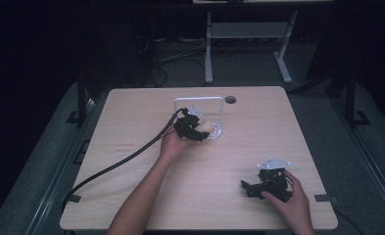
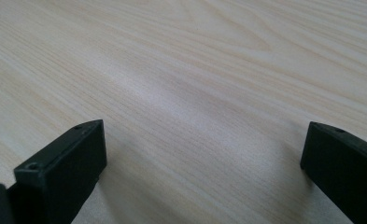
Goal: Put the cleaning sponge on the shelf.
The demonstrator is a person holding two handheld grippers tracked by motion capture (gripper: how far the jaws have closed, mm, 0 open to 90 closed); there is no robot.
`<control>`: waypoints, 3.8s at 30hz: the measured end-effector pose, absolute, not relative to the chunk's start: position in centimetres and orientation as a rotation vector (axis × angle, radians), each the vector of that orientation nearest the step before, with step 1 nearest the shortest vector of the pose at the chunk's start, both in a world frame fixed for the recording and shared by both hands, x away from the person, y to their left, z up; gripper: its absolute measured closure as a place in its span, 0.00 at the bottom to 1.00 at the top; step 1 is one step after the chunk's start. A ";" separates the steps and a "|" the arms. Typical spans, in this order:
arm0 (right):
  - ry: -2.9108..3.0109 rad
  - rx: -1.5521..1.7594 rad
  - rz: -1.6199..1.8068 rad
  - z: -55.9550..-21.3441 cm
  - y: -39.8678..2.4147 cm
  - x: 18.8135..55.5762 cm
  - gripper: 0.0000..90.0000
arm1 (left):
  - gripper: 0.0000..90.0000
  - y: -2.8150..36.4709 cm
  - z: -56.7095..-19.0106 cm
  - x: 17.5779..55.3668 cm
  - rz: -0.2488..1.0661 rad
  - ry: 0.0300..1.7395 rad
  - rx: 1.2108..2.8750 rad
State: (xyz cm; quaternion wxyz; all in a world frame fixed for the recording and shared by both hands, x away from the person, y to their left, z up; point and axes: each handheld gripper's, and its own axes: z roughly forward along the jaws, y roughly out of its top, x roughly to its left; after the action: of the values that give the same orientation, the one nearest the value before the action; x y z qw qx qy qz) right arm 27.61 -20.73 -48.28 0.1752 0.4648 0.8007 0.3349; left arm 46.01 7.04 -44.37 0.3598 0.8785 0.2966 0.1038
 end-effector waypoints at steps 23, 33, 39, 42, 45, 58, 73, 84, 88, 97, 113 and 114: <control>2.274 1.308 0.947 -48.3 -20.7 27.6 0.00 | 0.42 6.9 -45.0 46.8 0.241 0.779 2.273; 2.275 1.308 0.949 -48.3 -20.7 27.6 0.00 | 0.42 6.9 -43.5 45.9 0.279 0.758 2.252; 2.275 1.310 0.953 -48.3 -20.7 27.6 0.00 | 0.47 7.4 -41.7 44.7 0.297 0.746 2.238; 2.275 1.307 0.947 -48.3 -20.7 27.6 0.00 | 0.55 7.9 -40.7 43.9 0.296 0.739 2.225; 2.276 1.308 0.948 -48.3 -20.7 27.6 0.00 | 0.64 8.4 -40.2 43.3 0.277 0.737 2.205; 2.275 1.308 0.949 -48.3 -20.7 27.6 0.00 | 1.00 8.8 -41.5 41.6 0.191 0.711 2.222; 2.275 1.307 0.947 -48.3 -20.7 27.6 0.00 | 1.00 8.2 -45.2 41.7 0.166 0.732 2.279; 2.274 1.308 0.947 -48.3 -20.7 27.6 0.00 | 1.00 8.7 -45.3 42.6 0.210 0.781 2.296; 2.274 1.308 0.947 -48.3 -20.7 27.6 0.00 | 1.00 9.0 -45.0 42.9 0.225 0.795 2.295; 2.275 1.308 0.947 -48.3 -20.7 27.6 0.00 | 1.00 9.7 -44.9 43.3 0.269 0.823 2.311; 2.275 1.308 0.946 -48.3 -20.7 27.6 0.00 | 1.00 11.4 -45.2 44.1 0.284 0.901 2.272; 2.275 1.307 0.947 -48.3 -20.7 27.6 0.00 | 1.00 11.4 -45.2 44.1 0.283 0.901 2.270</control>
State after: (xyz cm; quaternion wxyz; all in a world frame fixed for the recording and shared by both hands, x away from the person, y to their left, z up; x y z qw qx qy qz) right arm 27.61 -20.74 -48.28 0.1752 0.4615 0.8029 0.3343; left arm 44.07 11.43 -45.16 0.3348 0.8700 0.3452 0.1085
